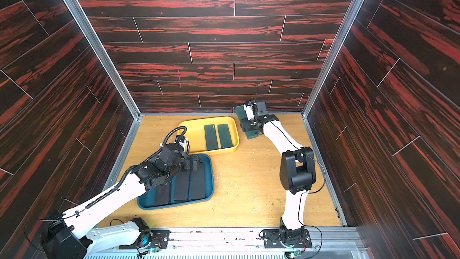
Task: Place the pencil cases by color into the storage box
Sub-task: Place the pencil case at the storage box.
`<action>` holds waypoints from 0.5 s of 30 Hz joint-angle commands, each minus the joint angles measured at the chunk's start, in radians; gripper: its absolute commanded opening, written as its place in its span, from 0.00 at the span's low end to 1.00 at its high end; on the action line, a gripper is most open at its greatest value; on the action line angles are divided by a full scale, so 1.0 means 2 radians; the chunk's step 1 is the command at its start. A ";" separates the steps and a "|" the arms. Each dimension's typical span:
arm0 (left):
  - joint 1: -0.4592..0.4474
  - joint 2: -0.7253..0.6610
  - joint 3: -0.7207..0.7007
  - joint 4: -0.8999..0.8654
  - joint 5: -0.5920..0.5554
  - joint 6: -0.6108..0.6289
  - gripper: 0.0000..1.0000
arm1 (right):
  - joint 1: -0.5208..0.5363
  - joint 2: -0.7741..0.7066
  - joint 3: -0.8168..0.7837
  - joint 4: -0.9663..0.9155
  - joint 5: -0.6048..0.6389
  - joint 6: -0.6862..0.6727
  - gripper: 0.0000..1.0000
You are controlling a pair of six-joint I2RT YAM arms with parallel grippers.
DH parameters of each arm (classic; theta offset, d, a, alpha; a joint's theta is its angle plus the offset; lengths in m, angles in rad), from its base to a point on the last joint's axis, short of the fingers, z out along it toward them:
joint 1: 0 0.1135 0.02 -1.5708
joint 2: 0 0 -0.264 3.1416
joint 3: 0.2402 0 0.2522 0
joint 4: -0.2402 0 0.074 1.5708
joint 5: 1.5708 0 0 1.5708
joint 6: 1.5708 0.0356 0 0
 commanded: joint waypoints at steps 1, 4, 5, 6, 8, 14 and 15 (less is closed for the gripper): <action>0.006 -0.004 0.012 -0.021 -0.015 -0.005 1.00 | 0.021 -0.030 0.014 0.015 0.018 0.047 0.54; 0.011 -0.003 0.013 -0.025 -0.018 -0.006 1.00 | 0.046 -0.031 0.013 0.041 0.032 0.068 0.54; 0.012 -0.003 0.013 -0.026 -0.019 -0.007 1.00 | 0.052 -0.032 0.010 0.050 0.036 0.075 0.54; 0.013 -0.002 0.013 -0.027 -0.021 -0.008 1.00 | 0.059 -0.032 0.007 0.063 0.039 0.081 0.54; 0.015 -0.001 0.014 -0.030 -0.024 -0.009 1.00 | 0.069 -0.027 0.006 0.079 0.040 0.095 0.54; 0.020 0.004 0.016 -0.031 -0.030 -0.014 1.00 | 0.102 0.008 0.023 0.112 0.054 0.110 0.54; 0.020 0.005 0.017 -0.032 -0.030 -0.014 1.00 | 0.107 0.018 0.031 0.111 0.056 0.110 0.54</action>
